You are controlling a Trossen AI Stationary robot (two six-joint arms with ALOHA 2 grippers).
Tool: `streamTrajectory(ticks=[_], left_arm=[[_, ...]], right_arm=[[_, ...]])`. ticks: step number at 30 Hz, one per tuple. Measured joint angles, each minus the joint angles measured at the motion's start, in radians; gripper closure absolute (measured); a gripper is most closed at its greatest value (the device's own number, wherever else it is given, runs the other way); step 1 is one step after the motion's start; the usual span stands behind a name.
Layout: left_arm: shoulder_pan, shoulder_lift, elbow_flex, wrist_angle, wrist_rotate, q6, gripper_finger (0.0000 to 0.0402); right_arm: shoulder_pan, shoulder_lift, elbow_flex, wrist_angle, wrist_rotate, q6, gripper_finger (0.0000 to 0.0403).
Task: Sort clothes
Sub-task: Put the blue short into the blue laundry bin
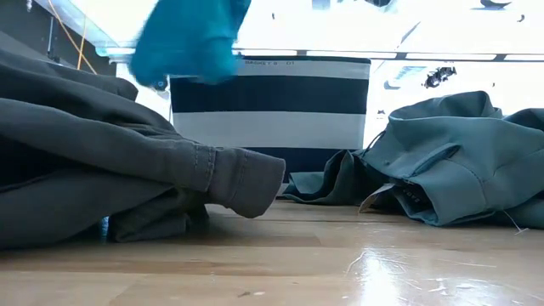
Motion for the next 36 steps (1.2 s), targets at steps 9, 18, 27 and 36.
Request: streamTrajectory(ticks=[9, 18, 27, 36], left_arm=[[0.000, 0.001, 0.000, 0.000, -0.001, 0.000, 0.0401], [0.001, 0.001, 0.000, 0.000, -0.003, 0.001, 0.0400], [0.001, 0.001, 0.000, 0.002, -0.004, 0.001, 0.0399], [0.001, 0.001, 0.000, 0.064, 0.012, -0.047, 0.0399]], right_arm=[[-0.016, 0.000, 0.000, 0.006, -0.016, 0.008, 0.0225], [-0.015, 0.000, 0.000, 0.006, -0.015, 0.008, 0.0225], [-0.015, 0.011, 0.000, 0.006, 0.004, 0.013, 0.0225], [0.014, 0.095, 0.000, 0.113, 0.007, -0.074, 0.0225]])
